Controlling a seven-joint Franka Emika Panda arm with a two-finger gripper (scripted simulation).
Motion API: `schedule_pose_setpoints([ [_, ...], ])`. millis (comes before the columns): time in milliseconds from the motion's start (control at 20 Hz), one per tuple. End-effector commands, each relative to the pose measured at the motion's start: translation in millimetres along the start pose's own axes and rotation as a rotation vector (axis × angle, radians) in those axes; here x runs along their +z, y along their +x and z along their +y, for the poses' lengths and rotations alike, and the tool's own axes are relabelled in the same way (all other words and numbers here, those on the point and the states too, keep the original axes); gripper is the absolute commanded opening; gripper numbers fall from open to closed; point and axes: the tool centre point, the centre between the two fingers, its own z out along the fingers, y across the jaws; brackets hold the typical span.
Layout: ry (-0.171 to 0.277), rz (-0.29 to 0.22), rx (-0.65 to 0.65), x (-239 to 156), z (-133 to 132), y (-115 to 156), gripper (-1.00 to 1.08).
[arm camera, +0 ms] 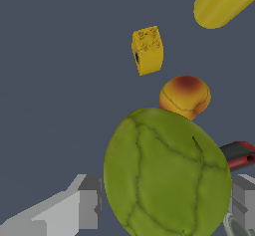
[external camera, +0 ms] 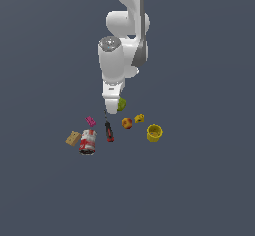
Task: Pick up a designated object from a clutter of objects.
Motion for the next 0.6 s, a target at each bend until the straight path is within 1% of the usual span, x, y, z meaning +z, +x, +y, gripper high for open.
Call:
schedule_pose_setpoints([
  [0,-0.002,0.001,0.000,-21.9,-0.9,1.9,-1.00],
  [550,-0.002,0.004,-0.001,-115.4,-5.5,8.7,-1.00],
])
